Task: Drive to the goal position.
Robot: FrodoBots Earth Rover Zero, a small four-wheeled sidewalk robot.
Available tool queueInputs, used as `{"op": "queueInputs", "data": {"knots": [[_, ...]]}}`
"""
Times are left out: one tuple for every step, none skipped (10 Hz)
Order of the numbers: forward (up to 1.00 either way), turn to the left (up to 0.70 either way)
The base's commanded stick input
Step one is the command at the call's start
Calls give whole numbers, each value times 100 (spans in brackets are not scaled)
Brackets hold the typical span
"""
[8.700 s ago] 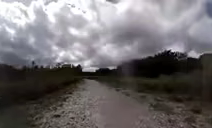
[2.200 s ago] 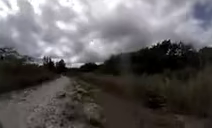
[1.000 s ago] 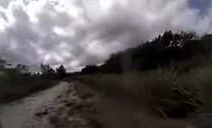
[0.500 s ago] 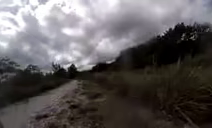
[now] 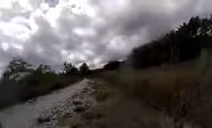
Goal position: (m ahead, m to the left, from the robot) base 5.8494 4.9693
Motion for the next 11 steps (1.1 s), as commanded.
{"op": "queueInputs", "data": {"knots": [[45, 27], [45, 27], [45, 27], [45, 27], [45, 27], [45, 27], [46, 28], [48, 29], [51, 31], [53, 13], [55, 14]]}}
